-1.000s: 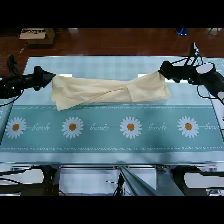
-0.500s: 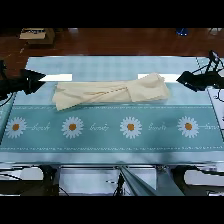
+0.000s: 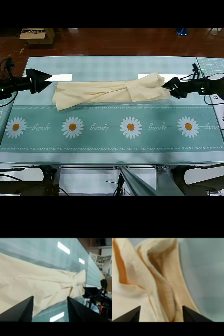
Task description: Fold the shirts.
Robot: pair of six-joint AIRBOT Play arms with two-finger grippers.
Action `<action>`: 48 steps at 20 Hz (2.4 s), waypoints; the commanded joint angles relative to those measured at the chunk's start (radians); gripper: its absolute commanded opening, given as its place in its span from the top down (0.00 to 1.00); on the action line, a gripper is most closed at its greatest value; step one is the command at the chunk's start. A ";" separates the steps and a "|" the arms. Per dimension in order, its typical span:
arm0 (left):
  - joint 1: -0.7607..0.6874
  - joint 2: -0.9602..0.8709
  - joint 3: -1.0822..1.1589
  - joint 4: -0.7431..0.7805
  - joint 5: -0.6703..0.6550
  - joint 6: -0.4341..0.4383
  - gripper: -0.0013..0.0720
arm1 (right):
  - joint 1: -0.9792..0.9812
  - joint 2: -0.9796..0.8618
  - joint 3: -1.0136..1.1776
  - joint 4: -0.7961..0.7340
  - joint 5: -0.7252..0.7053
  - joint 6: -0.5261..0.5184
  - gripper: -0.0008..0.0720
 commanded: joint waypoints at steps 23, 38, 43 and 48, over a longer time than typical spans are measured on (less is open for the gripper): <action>-0.782 -0.023 0.000 -0.219 0.131 -0.027 0.96 | 0.081 0.778 0.068 -0.211 0.414 0.175 0.94; -1.304 -0.177 0.000 -0.440 0.292 -0.032 0.96 | 0.081 1.041 0.068 -0.333 0.575 0.313 0.94; -1.283 -0.189 0.000 -0.565 0.311 0.079 0.96 | 0.081 1.041 0.068 -0.335 0.580 0.313 0.94; -1.043 0.047 0.000 -0.420 0.307 0.099 0.96 | 0.081 1.038 0.068 -0.317 0.581 0.308 0.94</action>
